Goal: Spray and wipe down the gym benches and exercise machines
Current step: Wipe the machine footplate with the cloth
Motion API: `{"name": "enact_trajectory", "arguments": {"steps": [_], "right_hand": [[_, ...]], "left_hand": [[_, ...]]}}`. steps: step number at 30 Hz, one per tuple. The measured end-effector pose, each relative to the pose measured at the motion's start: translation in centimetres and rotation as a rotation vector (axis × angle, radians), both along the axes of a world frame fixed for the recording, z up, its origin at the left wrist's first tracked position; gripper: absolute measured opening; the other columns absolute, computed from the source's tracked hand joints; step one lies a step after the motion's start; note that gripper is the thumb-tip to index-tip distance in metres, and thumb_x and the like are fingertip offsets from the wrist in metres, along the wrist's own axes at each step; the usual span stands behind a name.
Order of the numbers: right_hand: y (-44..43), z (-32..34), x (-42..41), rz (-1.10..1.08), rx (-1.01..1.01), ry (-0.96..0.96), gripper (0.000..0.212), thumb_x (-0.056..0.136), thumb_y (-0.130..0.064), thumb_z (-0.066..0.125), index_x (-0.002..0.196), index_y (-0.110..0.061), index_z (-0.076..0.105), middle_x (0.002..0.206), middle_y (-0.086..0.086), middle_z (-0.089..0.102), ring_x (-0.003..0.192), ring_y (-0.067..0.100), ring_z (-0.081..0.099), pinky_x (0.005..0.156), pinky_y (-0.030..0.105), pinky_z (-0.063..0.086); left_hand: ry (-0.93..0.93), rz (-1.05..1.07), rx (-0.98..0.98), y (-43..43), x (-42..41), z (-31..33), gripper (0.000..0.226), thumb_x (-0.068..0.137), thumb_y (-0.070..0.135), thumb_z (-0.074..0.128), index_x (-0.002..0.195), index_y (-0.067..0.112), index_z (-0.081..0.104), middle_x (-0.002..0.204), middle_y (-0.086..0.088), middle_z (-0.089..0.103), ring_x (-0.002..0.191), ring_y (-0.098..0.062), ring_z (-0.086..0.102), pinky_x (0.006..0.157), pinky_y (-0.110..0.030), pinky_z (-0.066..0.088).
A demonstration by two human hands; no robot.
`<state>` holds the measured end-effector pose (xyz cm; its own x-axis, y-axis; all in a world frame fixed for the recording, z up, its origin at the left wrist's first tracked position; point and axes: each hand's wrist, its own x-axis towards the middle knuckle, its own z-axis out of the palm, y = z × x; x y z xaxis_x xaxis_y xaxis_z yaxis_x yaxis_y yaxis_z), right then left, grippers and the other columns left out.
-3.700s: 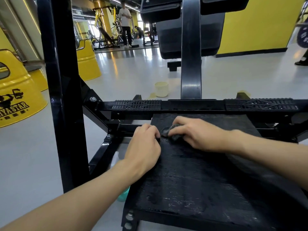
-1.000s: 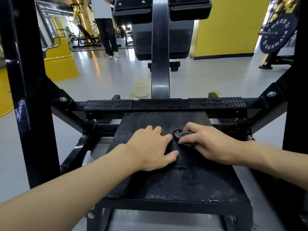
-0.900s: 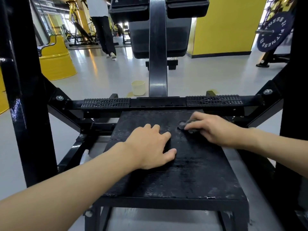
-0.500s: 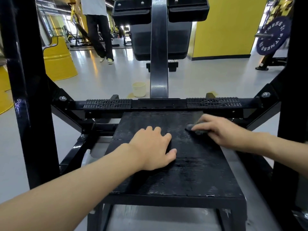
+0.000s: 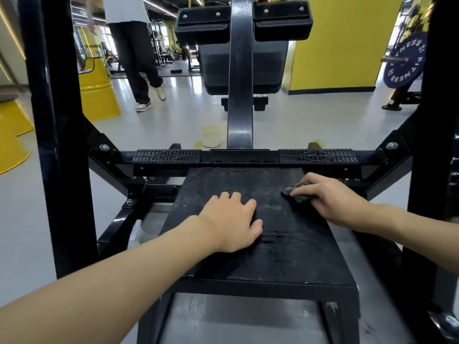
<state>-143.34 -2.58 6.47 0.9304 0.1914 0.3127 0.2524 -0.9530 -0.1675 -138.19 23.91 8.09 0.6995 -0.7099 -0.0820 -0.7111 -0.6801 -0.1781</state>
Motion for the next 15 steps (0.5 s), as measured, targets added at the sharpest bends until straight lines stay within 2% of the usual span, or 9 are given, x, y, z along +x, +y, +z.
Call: {"name": "enact_trajectory", "arguments": {"steps": [1,3,6,9,12,14,15], "right_hand": [[0.9,0.0,0.0,-0.024,-0.003,-0.008,0.049,0.079,0.008,0.059,0.113,-0.023,0.074,0.112,-0.002,0.060,0.100,0.022,0.065,0.086,0.012,0.037],[3.3,-0.3,-1.5,0.068,-0.027,0.008,0.048,0.078,0.004,0.058,0.112,-0.025,0.074,0.114,-0.004,0.058,0.098,0.018,0.063,0.088,0.017,0.041],[5.0,0.1,-3.7,0.225,0.007,0.113,0.049,0.079,0.001,0.057,0.114,-0.029,0.071,0.115,-0.009,0.054,0.094,0.008,0.059,0.086,0.018,0.045],[2.7,0.1,-1.3,0.142,-0.018,0.064,0.049,0.081,0.007,0.061,0.116,-0.025,0.072,0.112,-0.007,0.056,0.096,0.013,0.063,0.086,0.011,0.039],[2.9,0.2,0.3,-0.017,0.036,-0.006,0.045,0.084,0.005,0.058,0.116,-0.023,0.073,0.108,-0.007,0.055,0.104,0.022,0.063,0.089,0.018,0.041],[5.5,0.2,-1.1,0.077,0.010,0.021,0.045,0.083,0.002,0.058,0.116,-0.025,0.072,0.115,-0.006,0.056,0.104,0.017,0.061,0.093,0.027,0.048],[6.9,0.3,-2.2,0.162,0.014,0.055,0.046,0.083,0.002,0.058,0.116,-0.027,0.071,0.117,-0.006,0.056,0.103,0.013,0.060,0.093,0.027,0.048]], "left_hand": [[0.013,0.002,-0.004,0.1,-0.1,-0.1,0.059,0.102,0.055,0.024,0.146,0.019,0.036,0.138,-0.017,0.047,0.126,-0.038,0.043,0.099,-0.046,0.038],[0.043,0.003,-0.031,0.4,-0.1,-0.2,0.060,0.101,0.055,0.026,0.150,0.021,0.032,0.146,-0.015,0.042,0.136,-0.037,0.037,0.107,-0.047,0.036],[0.070,-0.002,-0.097,1.1,0.1,-0.4,0.061,0.100,0.056,0.030,0.151,0.023,0.033,0.151,-0.011,0.039,0.143,-0.032,0.031,0.113,-0.046,0.033],[0.088,-0.009,-0.133,1.4,-0.1,-0.2,0.060,0.100,0.055,0.033,0.151,0.022,0.034,0.154,-0.009,0.037,0.145,-0.029,0.029,0.116,-0.043,0.031],[0.099,-0.010,-0.146,1.6,-0.4,0.0,0.059,0.101,0.053,0.035,0.151,0.022,0.034,0.158,-0.008,0.033,0.147,-0.027,0.025,0.117,-0.043,0.028],[0.099,-0.017,-0.156,1.8,-0.4,-0.1,0.059,0.101,0.053,0.036,0.152,0.023,0.035,0.160,-0.007,0.030,0.148,-0.026,0.025,0.118,-0.042,0.027],[0.095,-0.020,-0.162,2.0,-0.4,-0.1,0.059,0.100,0.052,0.036,0.152,0.023,0.035,0.161,-0.006,0.030,0.148,-0.025,0.025,0.118,-0.041,0.027]]}}
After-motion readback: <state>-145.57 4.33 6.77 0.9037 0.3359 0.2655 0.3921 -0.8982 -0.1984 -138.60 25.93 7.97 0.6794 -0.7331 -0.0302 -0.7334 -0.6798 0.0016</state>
